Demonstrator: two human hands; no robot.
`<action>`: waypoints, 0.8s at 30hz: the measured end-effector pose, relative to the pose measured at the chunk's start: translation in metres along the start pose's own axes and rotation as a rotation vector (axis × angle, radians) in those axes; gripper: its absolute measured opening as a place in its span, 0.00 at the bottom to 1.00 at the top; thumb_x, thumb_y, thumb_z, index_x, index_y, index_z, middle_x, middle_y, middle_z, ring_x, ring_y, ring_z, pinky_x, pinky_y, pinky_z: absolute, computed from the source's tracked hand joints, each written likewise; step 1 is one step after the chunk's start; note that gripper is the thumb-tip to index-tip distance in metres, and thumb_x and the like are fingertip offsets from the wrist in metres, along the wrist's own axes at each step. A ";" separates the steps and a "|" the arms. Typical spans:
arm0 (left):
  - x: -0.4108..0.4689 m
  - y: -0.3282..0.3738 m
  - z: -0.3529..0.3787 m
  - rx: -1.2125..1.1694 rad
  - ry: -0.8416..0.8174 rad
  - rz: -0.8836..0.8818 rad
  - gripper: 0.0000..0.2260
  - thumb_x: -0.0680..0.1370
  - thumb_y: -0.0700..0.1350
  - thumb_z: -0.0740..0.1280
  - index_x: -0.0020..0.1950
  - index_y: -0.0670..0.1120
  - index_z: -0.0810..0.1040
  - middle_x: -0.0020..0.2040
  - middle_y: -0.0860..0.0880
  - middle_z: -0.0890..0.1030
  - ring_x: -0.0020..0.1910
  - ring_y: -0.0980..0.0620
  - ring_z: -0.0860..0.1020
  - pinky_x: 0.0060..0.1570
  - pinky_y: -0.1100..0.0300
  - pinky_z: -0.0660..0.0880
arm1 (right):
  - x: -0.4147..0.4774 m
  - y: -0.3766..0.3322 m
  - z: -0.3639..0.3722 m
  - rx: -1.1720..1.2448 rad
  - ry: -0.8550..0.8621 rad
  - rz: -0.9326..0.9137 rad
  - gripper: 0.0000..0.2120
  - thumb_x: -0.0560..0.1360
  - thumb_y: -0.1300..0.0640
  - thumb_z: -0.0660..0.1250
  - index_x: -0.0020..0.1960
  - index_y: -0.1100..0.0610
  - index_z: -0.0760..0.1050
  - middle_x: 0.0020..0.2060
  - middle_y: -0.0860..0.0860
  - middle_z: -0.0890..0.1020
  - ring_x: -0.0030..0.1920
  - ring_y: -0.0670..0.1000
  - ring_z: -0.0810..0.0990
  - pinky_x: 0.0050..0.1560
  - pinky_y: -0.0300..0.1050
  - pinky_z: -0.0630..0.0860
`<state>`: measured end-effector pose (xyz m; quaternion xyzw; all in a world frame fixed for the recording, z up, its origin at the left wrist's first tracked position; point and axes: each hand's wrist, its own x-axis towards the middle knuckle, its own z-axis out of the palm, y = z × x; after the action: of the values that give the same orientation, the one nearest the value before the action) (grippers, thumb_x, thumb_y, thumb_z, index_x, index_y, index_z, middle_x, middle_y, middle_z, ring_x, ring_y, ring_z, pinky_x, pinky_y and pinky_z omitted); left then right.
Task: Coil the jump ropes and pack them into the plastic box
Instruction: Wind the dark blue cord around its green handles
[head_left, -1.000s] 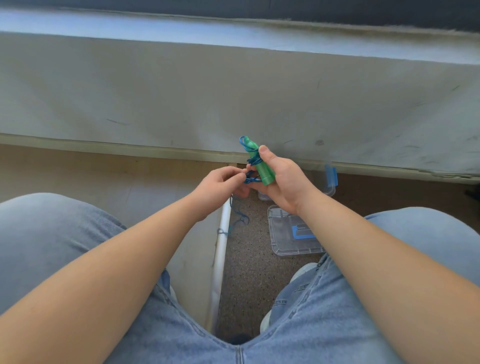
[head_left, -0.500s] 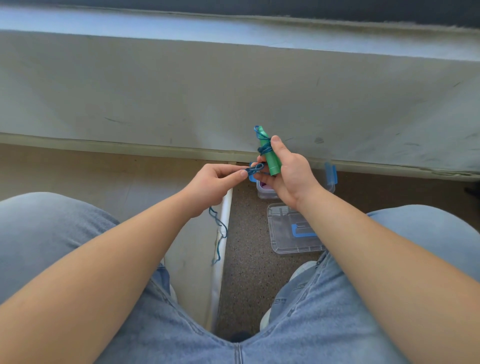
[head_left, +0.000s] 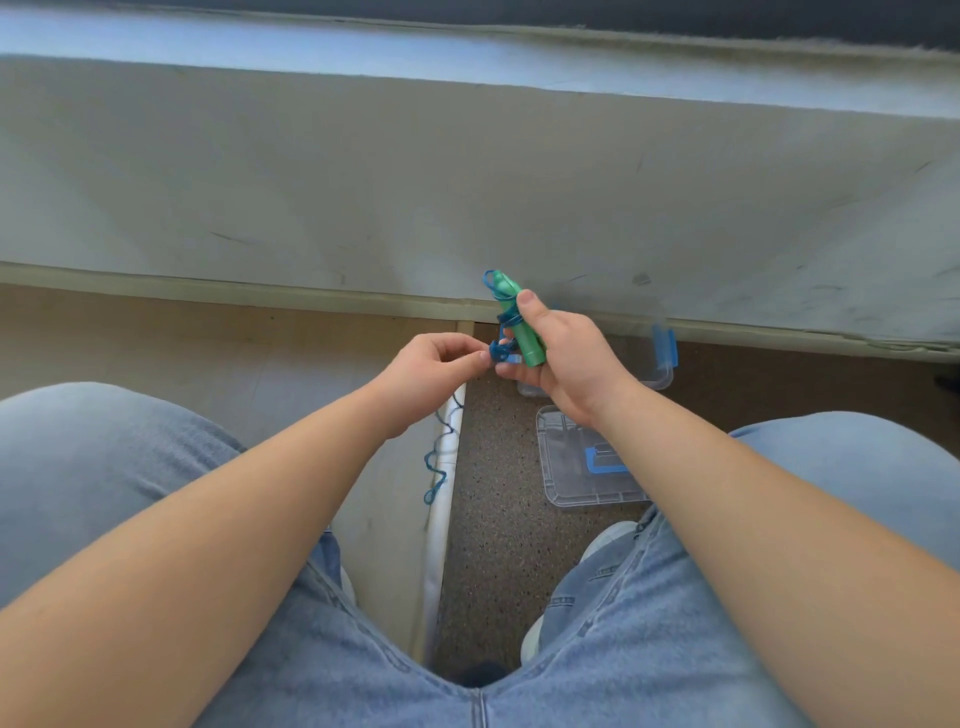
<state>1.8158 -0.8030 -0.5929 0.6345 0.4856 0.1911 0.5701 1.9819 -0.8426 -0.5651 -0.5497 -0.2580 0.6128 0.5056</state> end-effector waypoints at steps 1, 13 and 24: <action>0.001 0.000 0.000 -0.029 -0.019 -0.023 0.10 0.79 0.50 0.67 0.52 0.46 0.84 0.44 0.49 0.84 0.42 0.59 0.79 0.46 0.63 0.75 | -0.001 0.000 0.001 -0.013 -0.014 -0.003 0.17 0.83 0.50 0.62 0.51 0.65 0.76 0.43 0.58 0.77 0.42 0.54 0.82 0.42 0.49 0.84; 0.004 0.007 0.004 -0.293 -0.017 -0.233 0.05 0.81 0.46 0.64 0.48 0.46 0.78 0.40 0.49 0.79 0.29 0.54 0.74 0.33 0.61 0.73 | 0.001 -0.001 -0.001 -0.050 -0.042 0.074 0.16 0.82 0.47 0.62 0.53 0.61 0.79 0.41 0.53 0.81 0.43 0.52 0.81 0.50 0.55 0.82; 0.004 -0.002 0.000 0.198 0.168 0.004 0.10 0.78 0.49 0.67 0.38 0.48 0.75 0.28 0.59 0.72 0.27 0.60 0.67 0.31 0.63 0.67 | -0.003 -0.004 -0.001 -0.033 -0.119 0.120 0.16 0.83 0.47 0.62 0.53 0.61 0.77 0.38 0.53 0.78 0.41 0.51 0.77 0.50 0.50 0.80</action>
<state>1.8173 -0.7996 -0.5958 0.6704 0.5469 0.1955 0.4617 1.9837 -0.8437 -0.5606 -0.5351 -0.2641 0.6694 0.4426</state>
